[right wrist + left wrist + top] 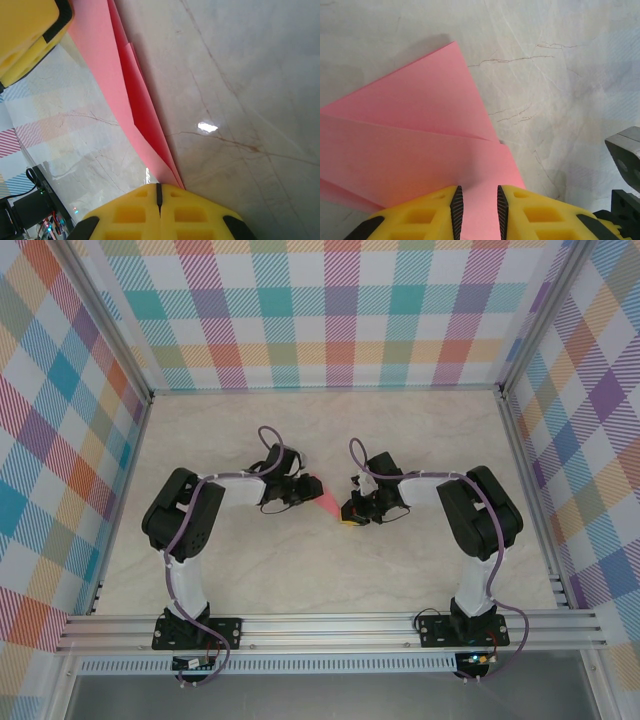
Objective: Fold a paper plane with a square sheet of paper (pick it up from the middle)
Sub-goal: Fold the wing for the fifth time at the center of the table.
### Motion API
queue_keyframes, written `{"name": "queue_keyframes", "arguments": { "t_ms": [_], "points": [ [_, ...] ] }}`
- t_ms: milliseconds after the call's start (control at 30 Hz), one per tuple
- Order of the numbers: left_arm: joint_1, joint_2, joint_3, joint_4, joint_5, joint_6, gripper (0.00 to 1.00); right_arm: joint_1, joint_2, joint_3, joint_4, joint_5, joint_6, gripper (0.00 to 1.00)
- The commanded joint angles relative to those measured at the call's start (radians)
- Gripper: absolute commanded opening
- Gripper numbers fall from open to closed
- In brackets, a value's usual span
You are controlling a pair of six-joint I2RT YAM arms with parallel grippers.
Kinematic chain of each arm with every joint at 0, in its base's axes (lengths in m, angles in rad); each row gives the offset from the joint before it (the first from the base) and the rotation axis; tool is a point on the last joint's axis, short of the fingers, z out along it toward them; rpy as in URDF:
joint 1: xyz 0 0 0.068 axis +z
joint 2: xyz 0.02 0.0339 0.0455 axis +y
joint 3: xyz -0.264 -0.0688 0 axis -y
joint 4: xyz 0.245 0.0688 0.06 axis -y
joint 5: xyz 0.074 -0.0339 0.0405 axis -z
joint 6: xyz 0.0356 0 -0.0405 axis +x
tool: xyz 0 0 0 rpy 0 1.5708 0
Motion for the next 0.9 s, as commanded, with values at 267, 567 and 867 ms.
{"name": "queue_keyframes", "arguments": {
  "t_ms": [267,567,867],
  "points": [
    [0.118,0.05,0.028,-0.093,-0.153,0.077,0.28,-0.001,0.091,-0.06,-0.126,0.147,-0.002,0.04],
    [0.184,0.041,0.043,-0.118,-0.221,0.053,0.28,-0.005,0.091,-0.063,-0.131,0.15,-0.002,0.04],
    [0.17,-0.094,0.017,-0.092,-0.148,0.051,0.28,-0.005,0.088,-0.066,-0.124,0.144,0.0,0.04]
  ]
}}
